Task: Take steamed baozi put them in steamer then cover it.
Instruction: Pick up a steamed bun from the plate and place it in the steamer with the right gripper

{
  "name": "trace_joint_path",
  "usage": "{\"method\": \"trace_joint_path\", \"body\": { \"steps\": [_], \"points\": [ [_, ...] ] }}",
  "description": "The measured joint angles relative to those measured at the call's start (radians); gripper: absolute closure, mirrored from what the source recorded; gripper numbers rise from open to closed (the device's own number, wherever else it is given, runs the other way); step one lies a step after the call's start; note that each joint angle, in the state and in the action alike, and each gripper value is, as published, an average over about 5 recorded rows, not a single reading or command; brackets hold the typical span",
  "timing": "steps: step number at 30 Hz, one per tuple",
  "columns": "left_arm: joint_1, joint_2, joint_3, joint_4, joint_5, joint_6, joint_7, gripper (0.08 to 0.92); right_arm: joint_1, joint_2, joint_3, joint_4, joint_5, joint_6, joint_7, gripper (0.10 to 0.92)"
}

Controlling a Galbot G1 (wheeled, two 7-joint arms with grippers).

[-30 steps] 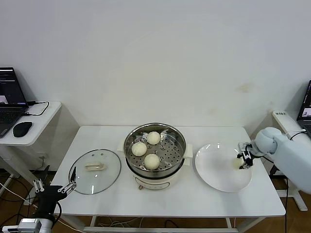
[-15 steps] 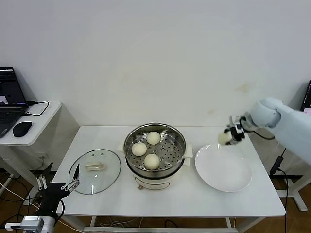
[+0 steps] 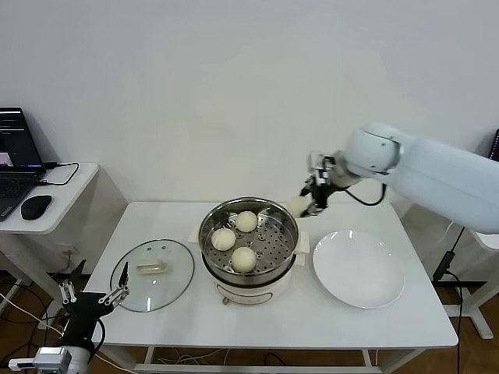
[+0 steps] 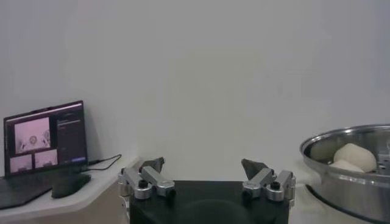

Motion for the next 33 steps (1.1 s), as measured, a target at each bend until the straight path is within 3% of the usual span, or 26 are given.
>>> {"method": "trace_joint_path", "body": {
  "steps": [14,28,33],
  "points": [
    [0.011,-0.004,-0.025,0.000,-0.010,-0.003,0.000,0.177,-0.084,0.152,-0.048,-0.061,0.077,-0.084,0.116,0.491],
    [0.007,-0.010,-0.027,0.002,-0.012,-0.003,0.000,0.177,-0.156,0.184,-0.051,-0.105,0.048,-0.107,0.146,0.490],
    [0.005,-0.012,-0.025,0.002,-0.011,-0.003,0.000,0.177,-0.161,0.180,-0.039,-0.102,0.049,-0.110,0.151,0.392]
  ]
}}
